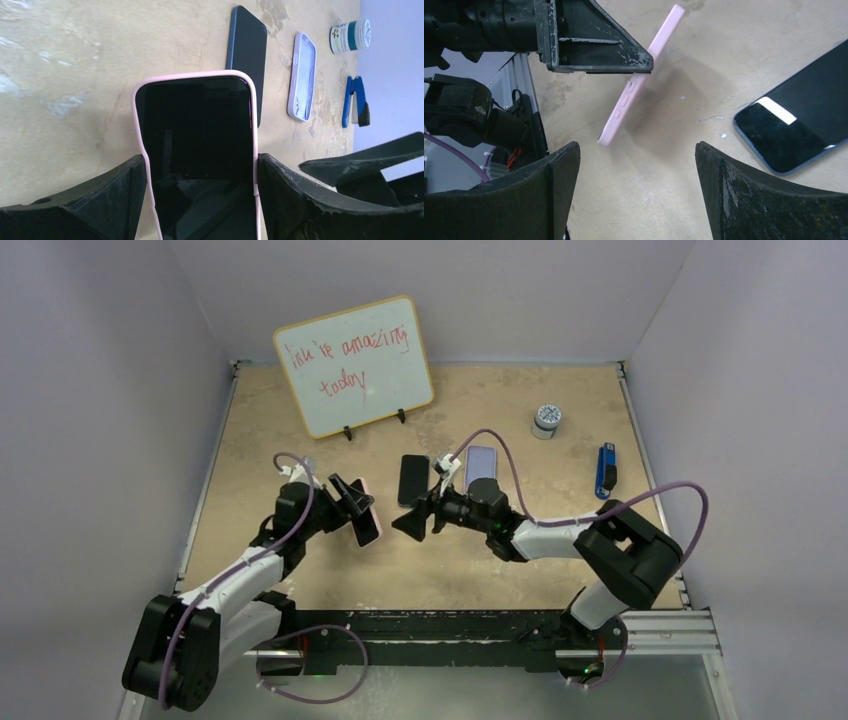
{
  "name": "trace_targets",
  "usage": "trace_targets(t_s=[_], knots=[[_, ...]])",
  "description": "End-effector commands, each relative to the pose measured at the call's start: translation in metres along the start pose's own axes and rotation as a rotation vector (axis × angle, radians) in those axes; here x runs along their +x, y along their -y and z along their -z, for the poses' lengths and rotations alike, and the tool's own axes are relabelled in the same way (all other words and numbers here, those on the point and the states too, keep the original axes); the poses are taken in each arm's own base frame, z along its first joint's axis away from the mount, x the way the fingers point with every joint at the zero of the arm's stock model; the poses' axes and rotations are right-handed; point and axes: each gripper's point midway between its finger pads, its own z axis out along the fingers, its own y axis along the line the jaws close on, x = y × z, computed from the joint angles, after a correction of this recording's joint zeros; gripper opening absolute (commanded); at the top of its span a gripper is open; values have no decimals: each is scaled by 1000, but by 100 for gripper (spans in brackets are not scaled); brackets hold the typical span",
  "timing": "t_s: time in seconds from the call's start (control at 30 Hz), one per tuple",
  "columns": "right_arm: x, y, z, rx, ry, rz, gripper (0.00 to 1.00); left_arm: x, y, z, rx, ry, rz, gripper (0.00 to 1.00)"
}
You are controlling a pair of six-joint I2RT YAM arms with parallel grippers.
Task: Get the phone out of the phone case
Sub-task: Pick up the phone at the center of the board.
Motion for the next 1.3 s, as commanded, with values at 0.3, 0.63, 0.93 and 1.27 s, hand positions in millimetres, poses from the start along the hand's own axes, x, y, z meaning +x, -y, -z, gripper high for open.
trace_targets(t_s=[0.3, 0.63, 0.93, 1.27], knots=[[14, -8, -31, 31, -64, -124, 82, -16, 48, -8, 63, 136, 24, 1], [29, -1, -40, 51, -105, -176, 68, -5, 69, -6, 106, 146, 4, 1], [33, -9, -44, -2, -121, -185, 49, 8, 81, -4, 161, 143, -25, 2], [34, -21, -39, -68, -142, -157, 10, 5, 100, 6, 235, 148, -131, 20]])
